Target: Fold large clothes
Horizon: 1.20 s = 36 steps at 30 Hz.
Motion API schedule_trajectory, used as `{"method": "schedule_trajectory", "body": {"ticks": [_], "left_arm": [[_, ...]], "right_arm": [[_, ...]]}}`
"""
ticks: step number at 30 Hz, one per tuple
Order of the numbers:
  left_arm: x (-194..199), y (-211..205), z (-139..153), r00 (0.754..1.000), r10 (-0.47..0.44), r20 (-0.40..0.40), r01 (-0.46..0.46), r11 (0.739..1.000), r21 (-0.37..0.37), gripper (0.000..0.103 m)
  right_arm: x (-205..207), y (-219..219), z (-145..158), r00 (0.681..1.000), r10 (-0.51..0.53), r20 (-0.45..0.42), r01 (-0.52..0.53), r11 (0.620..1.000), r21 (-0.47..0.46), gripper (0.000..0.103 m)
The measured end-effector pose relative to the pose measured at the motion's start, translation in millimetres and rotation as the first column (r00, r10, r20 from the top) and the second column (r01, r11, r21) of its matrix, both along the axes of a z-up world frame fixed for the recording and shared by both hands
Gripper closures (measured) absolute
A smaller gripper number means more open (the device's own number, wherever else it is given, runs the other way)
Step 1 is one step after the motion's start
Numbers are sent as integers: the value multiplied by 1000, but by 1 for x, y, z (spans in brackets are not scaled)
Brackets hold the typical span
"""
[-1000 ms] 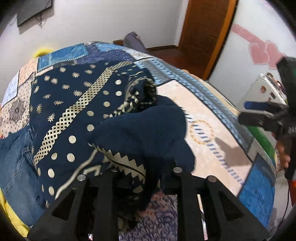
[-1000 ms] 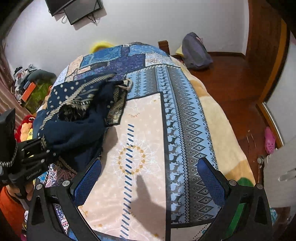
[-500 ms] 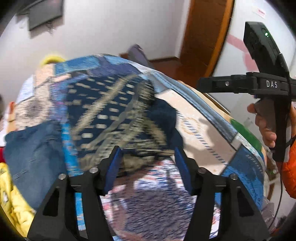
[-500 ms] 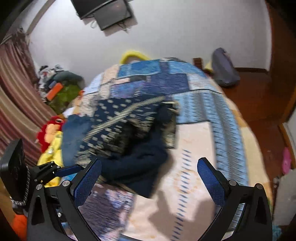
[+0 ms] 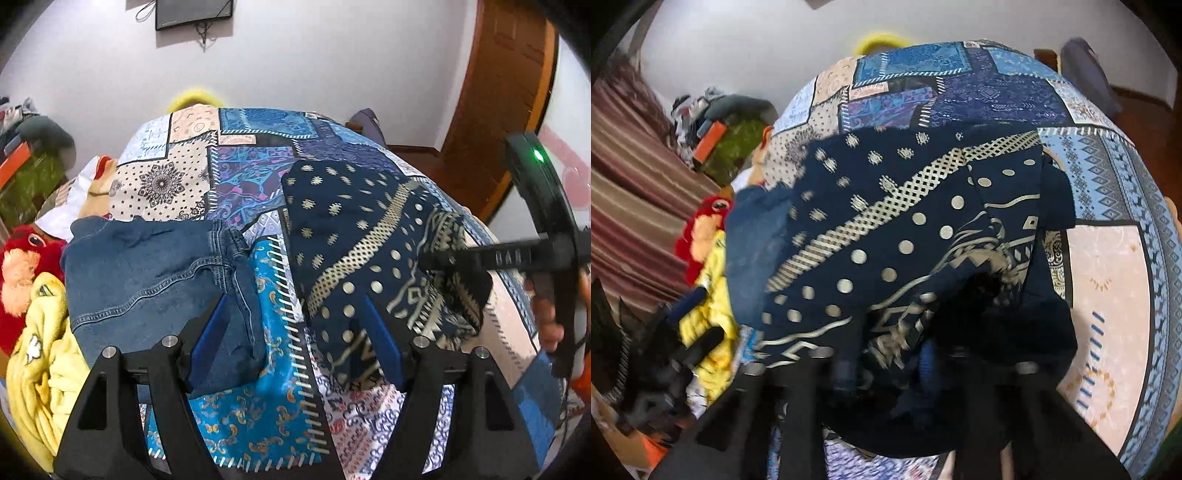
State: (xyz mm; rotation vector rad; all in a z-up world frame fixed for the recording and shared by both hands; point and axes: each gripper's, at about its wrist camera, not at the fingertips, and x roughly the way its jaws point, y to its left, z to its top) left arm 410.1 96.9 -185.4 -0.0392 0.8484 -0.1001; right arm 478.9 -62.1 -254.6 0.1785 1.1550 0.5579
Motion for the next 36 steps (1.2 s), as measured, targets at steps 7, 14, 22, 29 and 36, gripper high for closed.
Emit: {"method": "schedule_trajectory", "body": {"ticks": [7,14,22,29,36], "left_arm": [[12,-20,-13,997,-71,-35,68,996,-56,31],[14,-32,-45,985,-116,-125,113,993,-29,20],[-3,-21,-46,991,-64,-117,71,996,50,14],[-18,-18,-19,999,-35,-36,40,988,147,15],[-1,2,1,1000,26,4,-26,998,56,15]], "right_arm": [[-37,-42,26,987,-21,160,29,998,-48,97],[-41,-66,-28,997,9,77,7,979,-204,97],[-55,-84,-56,995,23,95,18,914,-404,97],[-64,-111,5,978,-51,202,100,964,-245,96],[-42,-53,57,931,30,363,44,980,-195,96]]}}
